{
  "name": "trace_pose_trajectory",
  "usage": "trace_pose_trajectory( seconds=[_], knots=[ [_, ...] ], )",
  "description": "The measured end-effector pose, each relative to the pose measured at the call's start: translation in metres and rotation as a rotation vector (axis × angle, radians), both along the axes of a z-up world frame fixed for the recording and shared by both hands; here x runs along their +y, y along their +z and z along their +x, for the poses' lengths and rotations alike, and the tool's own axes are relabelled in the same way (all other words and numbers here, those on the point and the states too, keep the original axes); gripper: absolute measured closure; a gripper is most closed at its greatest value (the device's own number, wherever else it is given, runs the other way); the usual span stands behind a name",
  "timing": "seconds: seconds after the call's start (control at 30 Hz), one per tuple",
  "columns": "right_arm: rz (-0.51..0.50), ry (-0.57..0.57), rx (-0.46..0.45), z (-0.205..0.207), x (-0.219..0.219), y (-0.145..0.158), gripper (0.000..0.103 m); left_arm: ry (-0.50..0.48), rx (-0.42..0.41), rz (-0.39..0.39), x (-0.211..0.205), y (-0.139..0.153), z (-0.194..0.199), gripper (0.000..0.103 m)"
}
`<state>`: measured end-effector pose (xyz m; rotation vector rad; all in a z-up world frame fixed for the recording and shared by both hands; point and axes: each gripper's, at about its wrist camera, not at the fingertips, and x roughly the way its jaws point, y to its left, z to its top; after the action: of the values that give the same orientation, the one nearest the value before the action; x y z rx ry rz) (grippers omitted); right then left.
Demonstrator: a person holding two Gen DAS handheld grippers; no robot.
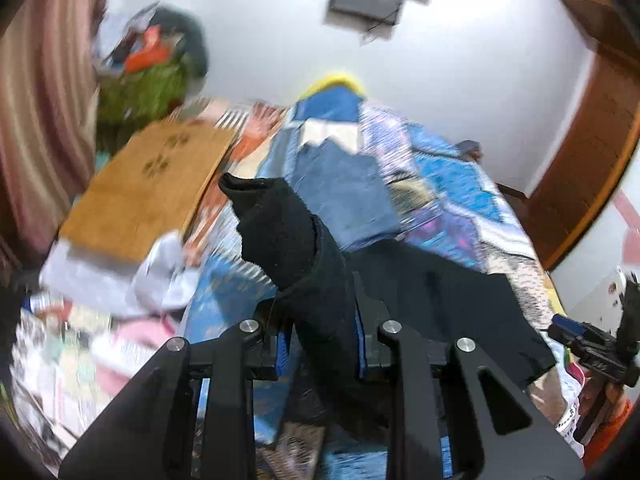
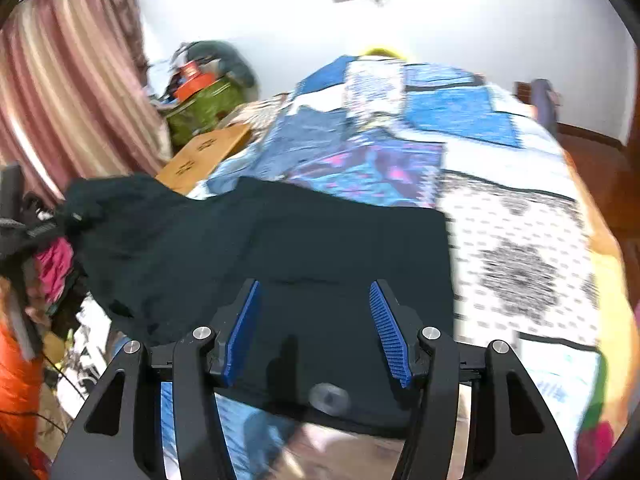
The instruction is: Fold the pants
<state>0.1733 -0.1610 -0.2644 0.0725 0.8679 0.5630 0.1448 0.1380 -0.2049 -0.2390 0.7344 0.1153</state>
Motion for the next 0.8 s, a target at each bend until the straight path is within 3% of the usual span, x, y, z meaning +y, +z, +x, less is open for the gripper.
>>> trace_pose_trajectory(
  seconds=[0.27, 0.47, 0.63, 0.8],
  knots=[
    [-0.070, -0.112, 0.056, -0.002, -0.063, -0.029, 0.049, -0.160, -0.074, 0.018, -0.076, 0.046, 0.029, 0.080],
    [-0.044, -0.079, 0.114, -0.005, -0.069, -0.054, 0.049, -0.313, -0.086, -0.004, -0.146, 0.055, 0.056, 0.080],
    [-0.037, -0.048, 0.103, -0.003, -0.063, -0.054, 0.049, -0.441, -0.047, 0.008, -0.212, 0.043, 0.075, 0.080],
    [-0.017, -0.048, 0.096, -0.007, -0.070, -0.052, 0.049, -0.560, 0.110, 0.060, -0.271, -0.013, 0.084, 0.080]
  ],
)
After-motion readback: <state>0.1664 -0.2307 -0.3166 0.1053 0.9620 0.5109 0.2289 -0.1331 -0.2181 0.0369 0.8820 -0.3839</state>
